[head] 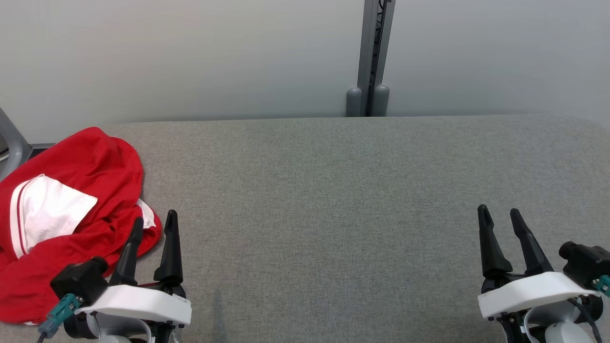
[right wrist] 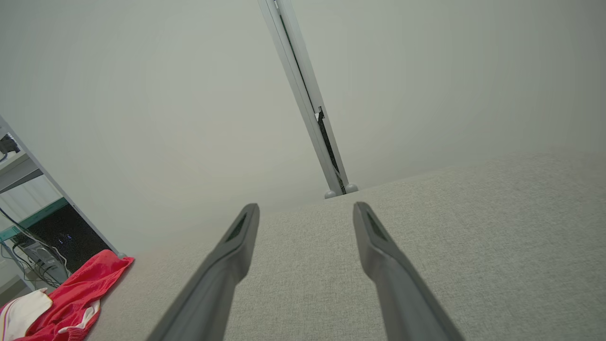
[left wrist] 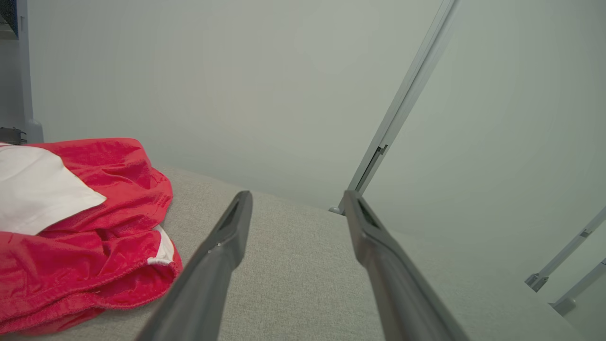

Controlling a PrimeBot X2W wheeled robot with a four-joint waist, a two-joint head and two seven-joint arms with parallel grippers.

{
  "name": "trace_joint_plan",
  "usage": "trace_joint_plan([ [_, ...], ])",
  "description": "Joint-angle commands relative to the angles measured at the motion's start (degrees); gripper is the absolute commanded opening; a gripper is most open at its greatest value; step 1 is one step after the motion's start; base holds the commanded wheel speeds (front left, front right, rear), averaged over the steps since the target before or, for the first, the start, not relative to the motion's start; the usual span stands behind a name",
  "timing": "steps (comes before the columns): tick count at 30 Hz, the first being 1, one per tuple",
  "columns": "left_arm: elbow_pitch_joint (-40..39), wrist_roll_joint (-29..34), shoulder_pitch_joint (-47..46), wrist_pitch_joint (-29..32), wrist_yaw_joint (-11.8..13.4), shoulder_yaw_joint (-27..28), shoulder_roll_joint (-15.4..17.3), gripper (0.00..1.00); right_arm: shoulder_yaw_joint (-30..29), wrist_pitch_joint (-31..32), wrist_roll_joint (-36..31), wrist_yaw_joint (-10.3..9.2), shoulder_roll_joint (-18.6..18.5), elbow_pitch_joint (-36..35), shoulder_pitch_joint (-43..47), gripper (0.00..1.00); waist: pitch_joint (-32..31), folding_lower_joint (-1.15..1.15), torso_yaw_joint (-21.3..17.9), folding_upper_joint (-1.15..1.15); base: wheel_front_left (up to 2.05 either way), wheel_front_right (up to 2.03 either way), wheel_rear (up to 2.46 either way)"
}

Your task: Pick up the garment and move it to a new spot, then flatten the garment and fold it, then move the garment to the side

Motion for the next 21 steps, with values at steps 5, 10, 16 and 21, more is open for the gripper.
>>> trace_joint_plan([
  [5, -0.96, 3.78, -0.19, -1.17, 0.67, -0.65, 0.53, 1.00, 0.69, -1.28, -3.80, 0.22, -0.39, -0.95, -0.95, 1.00, -0.13, 0.00, 0.05, 0.00, 0.00, 0.00, 0.00],
  [10, -1.28, 6.13, -0.12, -1.84, 1.07, -1.04, 0.62, 1.00, 1.34, -1.94, -6.42, 0.22, -0.54, -1.39, -0.87, 1.00, -0.24, 0.00, 0.11, 0.00, 0.00, 0.00, 0.00],
  [16, -1.49, 8.80, -0.30, -2.58, 1.34, -1.46, 0.75, 1.00, 1.67, -2.76, -9.18, 0.23, -0.69, -1.69, -1.09, 1.00, -0.22, 0.00, 0.18, 0.00, 0.00, 0.00, 0.00],
  [21, -1.63, 11.11, -0.45, -3.24, 1.69, -1.88, 0.87, 1.00, 1.90, -3.35, -11.41, 0.24, -0.81, -2.00, -0.94, 1.00, -0.28, 0.00, 0.27, 0.00, 0.00, 0.00, 0.00],
])
